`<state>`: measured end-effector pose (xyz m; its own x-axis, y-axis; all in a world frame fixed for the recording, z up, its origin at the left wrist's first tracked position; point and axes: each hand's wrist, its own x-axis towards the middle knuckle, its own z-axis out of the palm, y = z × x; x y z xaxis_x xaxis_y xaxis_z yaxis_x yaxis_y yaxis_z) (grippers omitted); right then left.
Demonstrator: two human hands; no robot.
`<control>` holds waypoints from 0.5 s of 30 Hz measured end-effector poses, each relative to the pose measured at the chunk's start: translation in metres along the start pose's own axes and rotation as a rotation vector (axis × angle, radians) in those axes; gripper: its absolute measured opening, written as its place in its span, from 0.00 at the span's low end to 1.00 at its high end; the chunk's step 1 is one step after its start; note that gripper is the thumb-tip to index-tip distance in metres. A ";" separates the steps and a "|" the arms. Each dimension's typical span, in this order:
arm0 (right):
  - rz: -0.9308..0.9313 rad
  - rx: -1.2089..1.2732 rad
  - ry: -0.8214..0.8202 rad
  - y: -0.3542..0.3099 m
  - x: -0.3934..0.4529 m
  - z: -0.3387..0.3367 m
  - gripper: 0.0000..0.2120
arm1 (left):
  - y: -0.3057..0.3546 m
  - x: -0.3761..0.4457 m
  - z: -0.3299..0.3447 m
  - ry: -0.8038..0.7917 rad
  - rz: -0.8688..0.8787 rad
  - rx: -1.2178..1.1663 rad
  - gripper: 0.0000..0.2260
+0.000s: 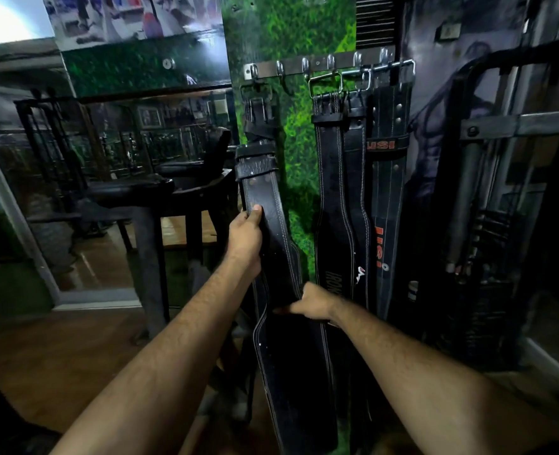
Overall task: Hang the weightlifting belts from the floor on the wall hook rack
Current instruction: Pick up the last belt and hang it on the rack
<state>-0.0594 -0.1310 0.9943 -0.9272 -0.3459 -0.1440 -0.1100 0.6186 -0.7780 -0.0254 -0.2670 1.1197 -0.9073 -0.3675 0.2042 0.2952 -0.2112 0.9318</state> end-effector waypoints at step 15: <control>-0.322 0.722 0.433 -0.145 -0.035 -0.046 0.12 | -0.015 -0.016 -0.032 -0.077 0.081 0.095 0.09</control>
<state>-0.0279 -0.1761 1.1407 -0.9601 -0.0391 0.2771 -0.2717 -0.1067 -0.9565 -0.0062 -0.2871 1.0925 -0.9029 -0.3090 0.2988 0.3421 -0.0958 0.9348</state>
